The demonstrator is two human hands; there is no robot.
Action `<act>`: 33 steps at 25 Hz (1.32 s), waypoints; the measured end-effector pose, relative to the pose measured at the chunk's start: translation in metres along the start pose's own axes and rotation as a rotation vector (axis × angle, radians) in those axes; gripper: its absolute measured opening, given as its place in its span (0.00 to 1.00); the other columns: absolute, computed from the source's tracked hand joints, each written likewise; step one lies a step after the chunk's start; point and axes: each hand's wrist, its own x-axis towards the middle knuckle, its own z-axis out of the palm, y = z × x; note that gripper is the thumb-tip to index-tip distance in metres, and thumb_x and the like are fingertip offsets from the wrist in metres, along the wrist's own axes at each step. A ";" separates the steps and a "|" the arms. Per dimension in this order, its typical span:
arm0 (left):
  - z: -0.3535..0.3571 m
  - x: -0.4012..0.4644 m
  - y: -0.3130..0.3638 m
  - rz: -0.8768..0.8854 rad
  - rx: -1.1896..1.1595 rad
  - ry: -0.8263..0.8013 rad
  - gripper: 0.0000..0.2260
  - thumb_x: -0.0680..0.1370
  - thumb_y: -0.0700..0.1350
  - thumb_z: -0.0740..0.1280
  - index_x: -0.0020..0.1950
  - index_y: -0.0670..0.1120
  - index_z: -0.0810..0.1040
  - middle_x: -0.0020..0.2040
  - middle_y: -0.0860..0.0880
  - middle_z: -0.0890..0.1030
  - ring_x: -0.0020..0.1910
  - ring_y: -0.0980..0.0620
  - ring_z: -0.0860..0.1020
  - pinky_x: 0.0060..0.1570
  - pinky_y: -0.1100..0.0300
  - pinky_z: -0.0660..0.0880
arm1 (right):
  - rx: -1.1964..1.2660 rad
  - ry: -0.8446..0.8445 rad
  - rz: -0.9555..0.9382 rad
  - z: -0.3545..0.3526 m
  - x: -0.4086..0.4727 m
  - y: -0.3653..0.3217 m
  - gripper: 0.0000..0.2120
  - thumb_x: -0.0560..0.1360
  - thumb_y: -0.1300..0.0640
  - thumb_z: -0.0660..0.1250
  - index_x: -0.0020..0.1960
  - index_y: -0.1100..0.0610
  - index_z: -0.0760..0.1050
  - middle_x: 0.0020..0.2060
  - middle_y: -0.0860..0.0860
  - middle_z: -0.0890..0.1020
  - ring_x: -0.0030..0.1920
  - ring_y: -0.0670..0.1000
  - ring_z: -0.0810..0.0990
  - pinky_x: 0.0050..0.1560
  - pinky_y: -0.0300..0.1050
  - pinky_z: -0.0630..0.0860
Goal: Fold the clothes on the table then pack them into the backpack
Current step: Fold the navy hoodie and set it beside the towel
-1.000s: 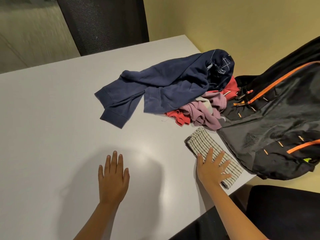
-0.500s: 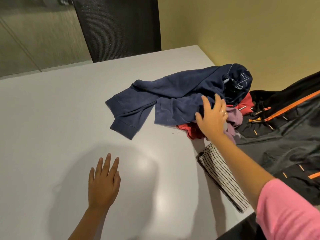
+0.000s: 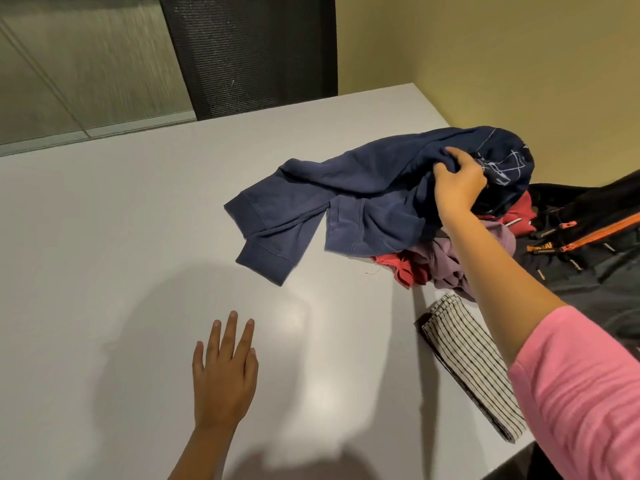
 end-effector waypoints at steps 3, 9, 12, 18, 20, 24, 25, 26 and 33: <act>-0.001 0.000 0.000 0.010 0.007 -0.015 0.23 0.81 0.52 0.47 0.76 0.52 0.64 0.77 0.49 0.60 0.76 0.45 0.58 0.70 0.43 0.58 | 0.174 -0.035 -0.089 0.009 -0.029 -0.039 0.15 0.72 0.62 0.67 0.58 0.56 0.81 0.52 0.49 0.83 0.51 0.45 0.79 0.52 0.28 0.72; -0.008 -0.001 -0.001 -0.030 -0.203 -0.020 0.25 0.81 0.54 0.47 0.76 0.50 0.62 0.77 0.51 0.60 0.77 0.50 0.57 0.72 0.45 0.55 | 0.308 -0.405 -0.362 0.042 -0.166 -0.076 0.14 0.67 0.64 0.69 0.52 0.57 0.82 0.47 0.51 0.84 0.48 0.48 0.81 0.54 0.37 0.74; -0.014 -0.003 -0.003 -0.138 -0.545 0.054 0.26 0.80 0.55 0.51 0.78 0.51 0.55 0.76 0.56 0.59 0.74 0.56 0.60 0.74 0.48 0.57 | 0.102 -0.680 -0.482 0.061 -0.247 -0.046 0.17 0.68 0.63 0.68 0.56 0.58 0.81 0.46 0.55 0.82 0.47 0.55 0.79 0.50 0.39 0.70; -0.026 -0.002 -0.006 -0.244 -0.879 0.092 0.31 0.78 0.60 0.59 0.77 0.61 0.48 0.72 0.71 0.56 0.72 0.60 0.61 0.69 0.45 0.67 | -0.073 -0.909 -0.235 0.049 -0.304 0.009 0.10 0.73 0.64 0.65 0.50 0.58 0.82 0.46 0.52 0.83 0.48 0.53 0.81 0.52 0.44 0.76; -0.027 -0.005 -0.014 -0.185 -0.841 0.019 0.28 0.77 0.64 0.55 0.75 0.65 0.49 0.74 0.69 0.55 0.74 0.57 0.61 0.71 0.47 0.63 | 0.064 -0.541 0.001 0.037 -0.283 -0.002 0.07 0.74 0.60 0.66 0.50 0.55 0.78 0.41 0.50 0.81 0.42 0.50 0.78 0.46 0.47 0.75; -0.016 -0.034 -0.045 0.035 -0.290 -0.088 0.26 0.81 0.61 0.42 0.76 0.55 0.59 0.79 0.52 0.52 0.76 0.49 0.58 0.73 0.47 0.55 | 0.271 -0.343 0.442 0.042 -0.209 -0.015 0.35 0.69 0.49 0.75 0.68 0.60 0.61 0.58 0.52 0.71 0.57 0.52 0.74 0.61 0.50 0.71; -0.015 -0.044 -0.053 0.063 -0.213 -0.114 0.26 0.81 0.59 0.41 0.77 0.54 0.59 0.79 0.51 0.52 0.76 0.47 0.56 0.71 0.44 0.57 | 0.324 -0.373 0.553 0.052 -0.194 -0.011 0.41 0.67 0.49 0.77 0.69 0.61 0.59 0.60 0.52 0.70 0.60 0.53 0.73 0.64 0.52 0.71; -0.014 -0.055 -0.061 0.067 -0.170 -0.135 0.25 0.82 0.58 0.41 0.77 0.55 0.57 0.79 0.51 0.51 0.77 0.47 0.55 0.70 0.43 0.58 | 0.385 -0.380 0.644 0.061 -0.184 -0.008 0.41 0.64 0.51 0.78 0.68 0.61 0.59 0.61 0.53 0.70 0.60 0.54 0.74 0.63 0.53 0.73; -0.036 -0.090 -0.095 0.018 -0.104 -0.232 0.26 0.81 0.58 0.42 0.77 0.53 0.60 0.79 0.53 0.54 0.76 0.50 0.56 0.69 0.44 0.61 | 0.387 -0.433 0.410 0.060 -0.204 -0.055 0.21 0.64 0.65 0.69 0.53 0.59 0.66 0.52 0.56 0.78 0.49 0.57 0.78 0.49 0.50 0.78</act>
